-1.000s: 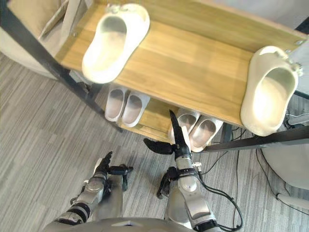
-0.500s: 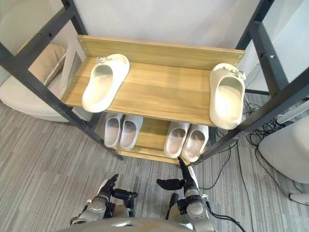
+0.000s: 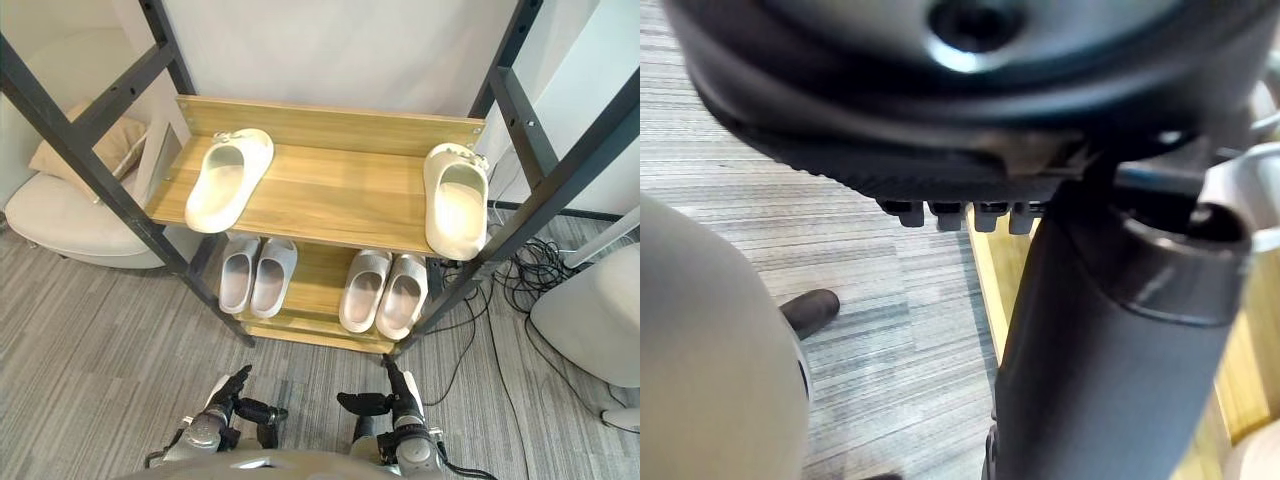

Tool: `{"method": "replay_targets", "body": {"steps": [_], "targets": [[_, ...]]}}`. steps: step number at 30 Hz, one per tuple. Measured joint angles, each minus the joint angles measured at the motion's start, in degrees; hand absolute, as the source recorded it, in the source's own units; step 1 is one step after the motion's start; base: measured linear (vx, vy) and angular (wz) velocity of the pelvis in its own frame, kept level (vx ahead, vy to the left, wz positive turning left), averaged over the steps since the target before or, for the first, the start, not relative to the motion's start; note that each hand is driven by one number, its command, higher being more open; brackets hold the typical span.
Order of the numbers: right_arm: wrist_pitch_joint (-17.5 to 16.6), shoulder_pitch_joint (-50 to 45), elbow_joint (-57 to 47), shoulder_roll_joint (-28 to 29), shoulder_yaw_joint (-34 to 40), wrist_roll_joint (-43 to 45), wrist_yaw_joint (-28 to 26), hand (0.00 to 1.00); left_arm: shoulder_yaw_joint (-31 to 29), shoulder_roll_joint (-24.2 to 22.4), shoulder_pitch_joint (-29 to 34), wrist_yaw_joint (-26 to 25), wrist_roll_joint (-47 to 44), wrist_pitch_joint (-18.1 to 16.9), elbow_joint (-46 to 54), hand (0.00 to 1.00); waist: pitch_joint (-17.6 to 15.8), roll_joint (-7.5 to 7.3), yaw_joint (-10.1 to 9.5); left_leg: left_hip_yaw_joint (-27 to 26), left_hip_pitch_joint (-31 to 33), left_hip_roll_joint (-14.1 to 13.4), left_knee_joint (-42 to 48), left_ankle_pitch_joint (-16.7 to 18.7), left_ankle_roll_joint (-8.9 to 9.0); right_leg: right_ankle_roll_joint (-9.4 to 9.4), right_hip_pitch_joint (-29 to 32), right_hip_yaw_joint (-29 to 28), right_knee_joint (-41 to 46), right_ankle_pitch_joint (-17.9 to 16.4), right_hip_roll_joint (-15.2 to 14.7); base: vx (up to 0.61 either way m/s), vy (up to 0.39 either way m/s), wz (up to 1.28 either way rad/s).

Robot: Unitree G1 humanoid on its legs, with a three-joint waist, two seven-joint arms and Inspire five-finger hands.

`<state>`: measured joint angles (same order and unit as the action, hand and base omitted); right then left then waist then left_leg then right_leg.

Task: Organize the slippers on the shoe rack

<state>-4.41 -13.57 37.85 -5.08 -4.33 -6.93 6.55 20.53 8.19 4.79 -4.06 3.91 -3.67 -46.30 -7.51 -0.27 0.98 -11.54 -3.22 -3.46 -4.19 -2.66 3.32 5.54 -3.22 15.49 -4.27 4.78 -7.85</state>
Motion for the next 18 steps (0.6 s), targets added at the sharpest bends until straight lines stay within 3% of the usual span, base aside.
{"method": "replay_targets", "body": {"steps": [7, 11, 18], "targets": [[-1.0, 0.4, 3.7, -0.3, 2.8, 6.0, -2.6, 1.0, 11.7, 6.3, 3.5, 7.7, -8.5, -2.7, 23.3, 1.0, 1.1, 0.84, 0.18, 2.2, -0.2, 0.8, -0.7, -0.4, -0.61, 0.51, -1.1, 2.1, -0.1, -0.8, -0.5, 0.04, 0.008, 0.16], [-1.4, 1.0, 5.6, -1.9, 3.4, 7.5, -4.1, 1.0, 17.4, 9.8, 3.9, 13.6, -18.4, -3.4, 35.1, 1.0, 2.1, 2.41, 0.44, 2.9, -0.3, 1.0, -0.7, -0.3, -0.73, 0.52, -1.4, 2.8, 0.2, -1.3, -0.7, 0.01, 0.011, 0.08], [-1.4, 1.2, 7.0, -3.0, 3.4, 9.5, -4.8, 1.0, 22.1, 9.6, 3.7, 17.4, -27.7, -3.4, 49.8, 1.0, 3.1, 3.1, 0.98, 3.1, -0.6, 0.8, -0.8, -0.3, -0.73, 0.22, -1.6, 3.0, 0.8, -1.9, -0.7, 0.0, 0.001, 0.01]]}}
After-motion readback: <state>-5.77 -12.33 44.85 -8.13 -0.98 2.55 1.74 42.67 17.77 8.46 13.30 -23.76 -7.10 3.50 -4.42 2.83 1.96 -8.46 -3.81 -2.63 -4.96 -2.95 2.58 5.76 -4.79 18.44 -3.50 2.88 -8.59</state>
